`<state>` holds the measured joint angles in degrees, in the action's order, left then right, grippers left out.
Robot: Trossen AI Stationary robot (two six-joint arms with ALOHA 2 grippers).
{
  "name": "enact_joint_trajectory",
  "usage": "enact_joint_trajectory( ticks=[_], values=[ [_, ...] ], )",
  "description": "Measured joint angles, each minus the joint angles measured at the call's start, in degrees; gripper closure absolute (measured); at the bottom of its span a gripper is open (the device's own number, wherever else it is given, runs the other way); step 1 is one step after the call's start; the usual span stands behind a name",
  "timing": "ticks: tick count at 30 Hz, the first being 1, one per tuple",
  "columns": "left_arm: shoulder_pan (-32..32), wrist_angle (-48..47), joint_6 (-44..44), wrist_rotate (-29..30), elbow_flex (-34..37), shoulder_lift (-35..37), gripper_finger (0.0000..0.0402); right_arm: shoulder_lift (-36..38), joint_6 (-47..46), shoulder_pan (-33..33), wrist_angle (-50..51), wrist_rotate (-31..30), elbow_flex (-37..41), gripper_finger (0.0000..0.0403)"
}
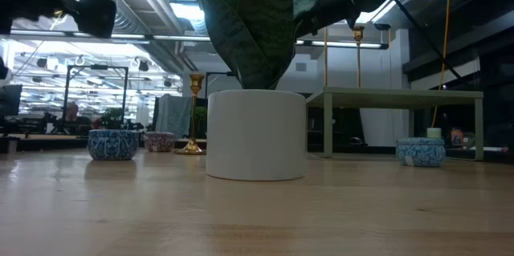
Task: Stock candles and holders on shelf
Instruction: Align the gold candle holder with the other gold candle holders on the shelf
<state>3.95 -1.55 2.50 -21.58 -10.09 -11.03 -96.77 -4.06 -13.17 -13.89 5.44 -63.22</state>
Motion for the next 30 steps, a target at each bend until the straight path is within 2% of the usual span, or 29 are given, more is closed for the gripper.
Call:
enact_joint_trajectory(
  ticks=[8,11,14,17,23,27,30],
  values=[
    [5.39,-26.09,-10.27,3.44,-18.18,-10.74,0.0088,0.01,0.01,0.02,0.00,0.12,0.00,0.0193],
    [7.56,-32.84,-10.63,2.26,-23.19,-15.46,0.0091,0.02,0.01,0.04,0.00,0.12,0.00,0.0193],
    [10.46,-36.51,-7.95,-1.42,-26.84,-19.58,0.0091,0.02,0.04,0.04,0.07,0.12,0.00,0.0193],
    [14.60,-38.41,-6.58,-4.15,-28.30,-23.61,0.0091,0.02,0.95,0.04,0.15,0.12,0.00,0.0193],
    [22.88,-38.78,-4.00,-3.66,-28.68,-31.22,0.0091,0.03,1.57,0.04,1.12,0.14,0.00,0.0193],
    [28.11,-32.54,-1.32,-3.21,-28.68,-36.69,0.0091,0.04,1.56,0.02,3.27,0.14,0.00,0.0193],
    [31.34,-26.14,-0.28,0.39,-28.68,-40.61,0.0091,0.04,1.54,0.02,4.02,0.15,0.00,0.0193]
  ],
)
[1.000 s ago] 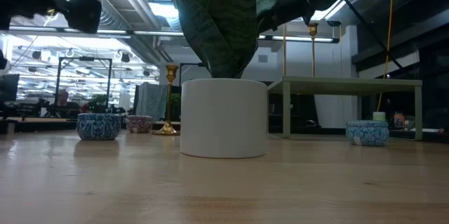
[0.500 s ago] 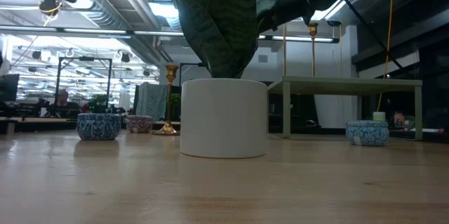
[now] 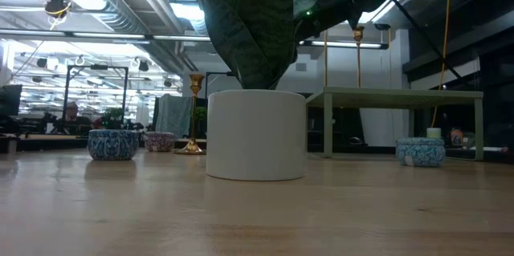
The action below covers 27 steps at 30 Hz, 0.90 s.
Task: Stock candles and holders on shelf
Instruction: Align the gold candle holder with the other gold candle holders on the shelf
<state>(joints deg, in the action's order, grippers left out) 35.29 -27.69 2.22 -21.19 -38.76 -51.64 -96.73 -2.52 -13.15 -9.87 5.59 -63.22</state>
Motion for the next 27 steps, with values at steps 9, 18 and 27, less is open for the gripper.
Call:
enact_joint_trajectory(
  ticks=[9,18,27],
  values=[
    [5.92,13.52,8.02,9.69,0.00,-7.98,0.0092,0.00,0.10,0.02,0.53,3.59,0.02,0.0193],
    [10.90,15.57,13.60,12.73,-4.16,-13.94,0.0132,0.00,0.09,0.02,0.90,3.64,0.02,0.0193],
    [11.24,15.09,17.00,14.82,-5.25,-16.13,0.0257,0.00,-0.01,1.02,0.92,3.64,0.02,0.0193]
  ],
)
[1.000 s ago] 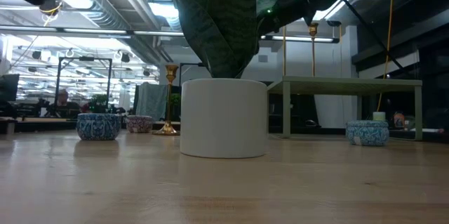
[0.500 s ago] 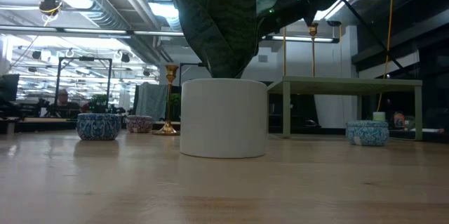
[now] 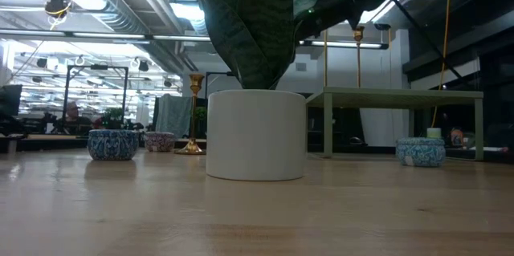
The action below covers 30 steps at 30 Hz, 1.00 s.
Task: Stock candles and holders on shelf
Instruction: Align the gold candle holder with the other gold candle holders on the shelf
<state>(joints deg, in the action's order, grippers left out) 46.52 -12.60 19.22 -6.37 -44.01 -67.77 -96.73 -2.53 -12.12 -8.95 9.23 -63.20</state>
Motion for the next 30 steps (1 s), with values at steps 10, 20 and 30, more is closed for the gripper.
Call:
enact_joint_trajectory(
  ticks=[10,20,30],
  values=[
    [-1.03,-0.33,6.67,0.63,-0.02,1.34,0.0390,0.00,-0.02,1.79,0.17,2.59,0.00,0.0193],
    [-6.97,-1.58,8.77,17.30,-0.02,10.83,0.0393,2.77,-0.17,3.24,-0.12,7.37,0.00,0.0193],
    [-19.62,-1.18,8.39,34.99,-2.75,18.23,0.0393,9.63,-1.00,4.15,-1.55,6.47,0.00,0.0193]
  ],
)
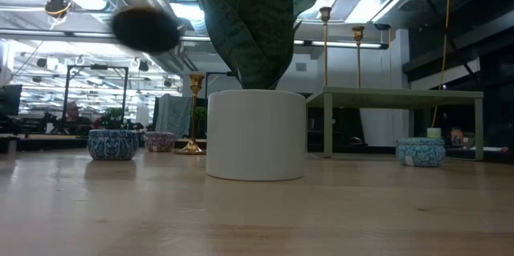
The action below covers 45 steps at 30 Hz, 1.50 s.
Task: Stock candles and holders on shelf
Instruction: Align the gold candle holder with the other gold candle holders on the shelf
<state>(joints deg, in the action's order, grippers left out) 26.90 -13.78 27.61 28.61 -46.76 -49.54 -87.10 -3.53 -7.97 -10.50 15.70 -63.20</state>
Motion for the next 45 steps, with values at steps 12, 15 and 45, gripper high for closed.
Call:
enact_joint_trajectory(
  ticks=[12,15,45],
  values=[
    [-23.88,-17.62,-6.93,-17.08,-18.49,-5.57,0.0393,0.67,-12.97,2.67,-10.77,-5.10,-2.47,0.0193],
    [-29.45,-18.75,-9.44,-20.93,-21.93,-9.39,0.0393,0.67,-12.79,2.67,-10.25,-5.25,-4.85,0.0193],
    [-35.95,-3.45,-14.31,-23.15,-32.83,-26.04,0.0392,0.65,-12.49,-2.48,-0.44,-3.96,-8.28,0.0206]
  ],
)
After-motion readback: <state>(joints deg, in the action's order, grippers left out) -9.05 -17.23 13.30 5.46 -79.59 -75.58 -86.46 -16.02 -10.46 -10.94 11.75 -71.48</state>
